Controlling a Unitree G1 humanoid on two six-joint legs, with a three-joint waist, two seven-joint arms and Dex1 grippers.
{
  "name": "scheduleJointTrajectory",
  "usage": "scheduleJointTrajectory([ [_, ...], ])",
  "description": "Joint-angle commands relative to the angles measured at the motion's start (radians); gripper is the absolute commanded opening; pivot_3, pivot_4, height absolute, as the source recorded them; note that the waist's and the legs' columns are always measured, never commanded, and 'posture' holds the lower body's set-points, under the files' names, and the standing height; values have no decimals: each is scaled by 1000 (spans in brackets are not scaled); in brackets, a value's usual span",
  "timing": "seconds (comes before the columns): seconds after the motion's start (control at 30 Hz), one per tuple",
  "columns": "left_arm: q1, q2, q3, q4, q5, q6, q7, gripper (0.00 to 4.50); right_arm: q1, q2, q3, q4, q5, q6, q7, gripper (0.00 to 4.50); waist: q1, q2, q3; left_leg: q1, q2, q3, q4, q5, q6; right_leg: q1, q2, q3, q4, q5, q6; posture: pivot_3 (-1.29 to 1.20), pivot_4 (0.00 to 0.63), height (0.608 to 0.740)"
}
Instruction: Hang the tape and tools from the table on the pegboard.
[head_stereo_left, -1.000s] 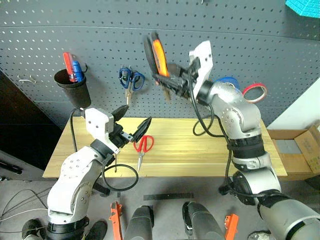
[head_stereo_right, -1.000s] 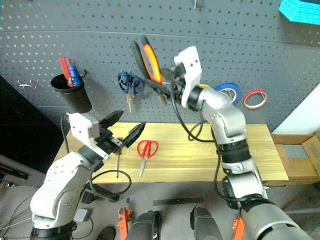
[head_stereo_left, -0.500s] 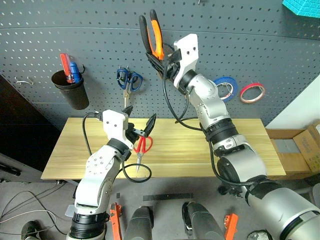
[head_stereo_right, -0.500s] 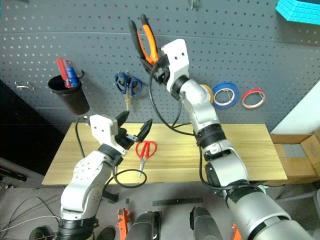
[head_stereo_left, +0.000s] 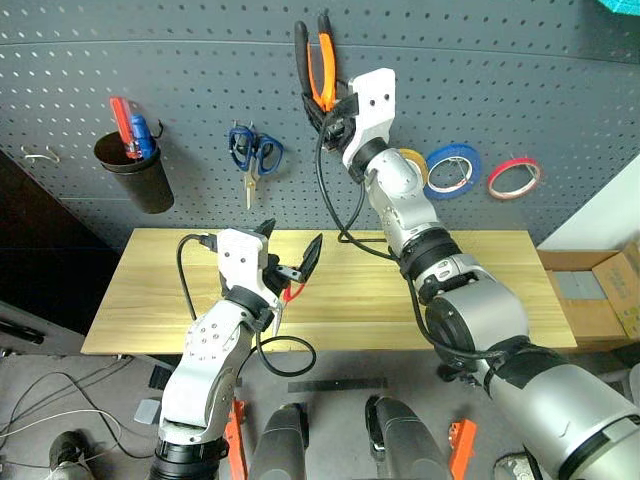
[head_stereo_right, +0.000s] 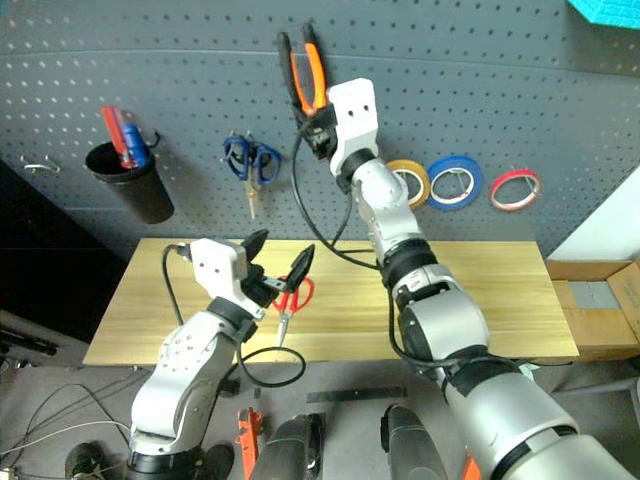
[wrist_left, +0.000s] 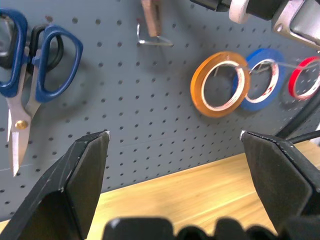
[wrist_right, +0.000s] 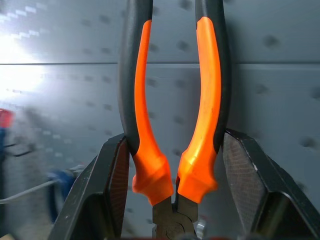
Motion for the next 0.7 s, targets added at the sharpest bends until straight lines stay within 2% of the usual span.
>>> scheduleJointTrajectory([
  [0.03, 31, 2, 4, -72, 40, -43, 23, 4500, -70, -8, -35, -12, -6, -70, -61, 2253, 0, 0, 8, 0, 0, 0, -1, 0, 0, 0, 0, 0, 0, 0, 0, 20, 303, 740],
  [0.33, 104, -13, 6, -108, 64, -128, 30, 4500, -85, 7, -43, 8, -19, -96, -84, 2253, 2, 2, 27, -1, 5, -1, 0, 0, 0, -1, 0, -1, 0, -4, 4, 24, 306, 740],
  [0.4, 89, -20, 7, -113, 60, -129, 32, 4500, -75, 8, -42, 7, -25, -96, -84, 2253, 3, 2, 27, -1, 5, -1, 0, 0, 0, 0, 0, -1, 0, -6, 0, 25, 306, 740],
  [0.7, -2, -21, 41, -143, 20, -132, 16, 4500, -33, 8, -43, -5, -33, -82, -100, 2253, 2, 2, 28, -1, 6, -1, 0, 0, 0, 0, 1, -1, 0, -5, 2, 21, 310, 740],
])
